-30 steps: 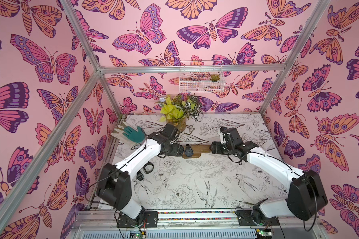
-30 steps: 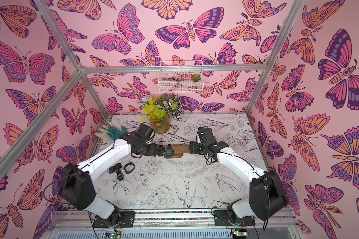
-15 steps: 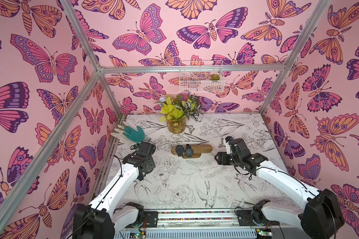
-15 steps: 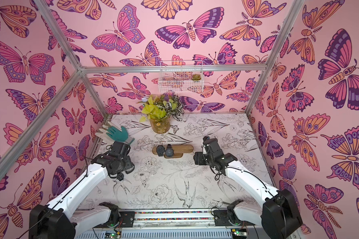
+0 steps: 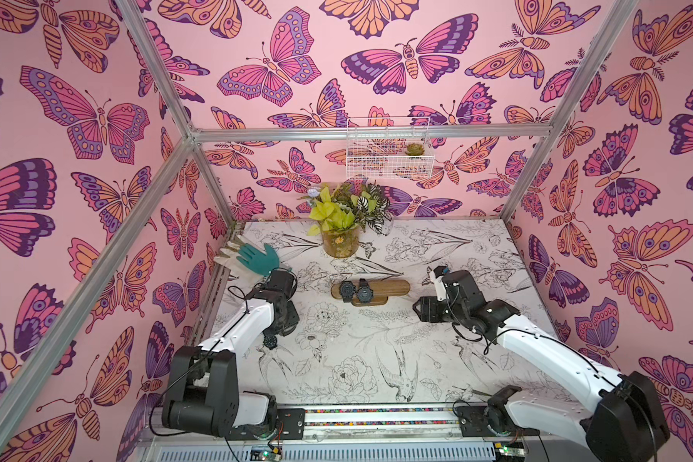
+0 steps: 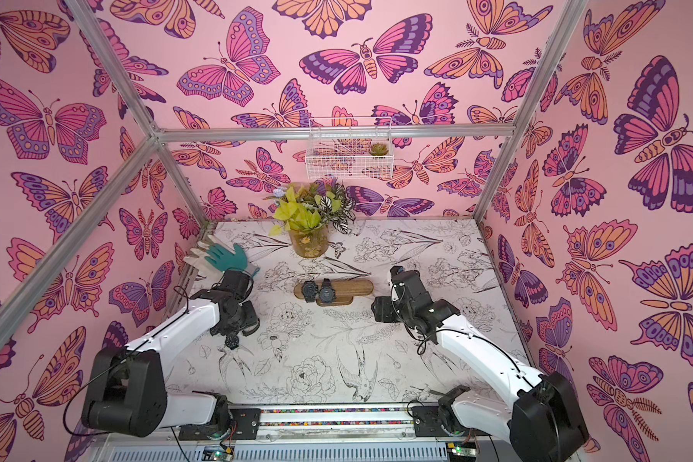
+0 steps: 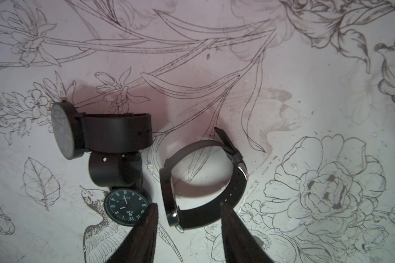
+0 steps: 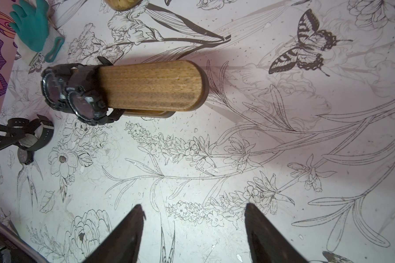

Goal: Place watch on stand
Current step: Pick up the watch at the center of the board.

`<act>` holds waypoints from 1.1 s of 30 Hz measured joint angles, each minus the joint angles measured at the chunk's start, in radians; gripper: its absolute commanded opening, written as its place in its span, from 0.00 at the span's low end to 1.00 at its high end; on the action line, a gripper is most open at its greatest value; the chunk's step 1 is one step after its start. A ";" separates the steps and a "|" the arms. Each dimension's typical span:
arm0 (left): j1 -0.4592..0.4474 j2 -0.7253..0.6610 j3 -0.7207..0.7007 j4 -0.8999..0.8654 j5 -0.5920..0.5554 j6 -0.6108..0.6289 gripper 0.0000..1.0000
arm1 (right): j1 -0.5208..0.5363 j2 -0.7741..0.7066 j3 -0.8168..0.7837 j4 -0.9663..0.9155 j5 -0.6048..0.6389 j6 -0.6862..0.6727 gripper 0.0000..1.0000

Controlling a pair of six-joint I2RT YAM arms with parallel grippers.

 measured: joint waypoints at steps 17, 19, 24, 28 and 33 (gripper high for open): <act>0.008 0.063 -0.013 0.055 0.044 0.030 0.21 | 0.012 -0.001 0.000 -0.024 0.000 0.003 0.71; 0.008 0.063 -0.013 0.060 0.050 0.035 0.14 | 0.013 -0.001 0.000 -0.025 0.000 0.003 0.71; -0.021 0.061 -0.013 0.063 0.049 0.055 0.10 | 0.024 -0.010 0.000 -0.026 0.000 0.006 0.70; -0.082 0.023 -0.014 0.058 0.030 0.056 0.09 | 0.041 -0.021 0.000 -0.029 0.003 0.021 0.70; -0.228 -0.109 -0.010 0.038 -0.044 0.055 0.08 | 0.124 -0.027 0.013 -0.035 0.024 0.048 0.70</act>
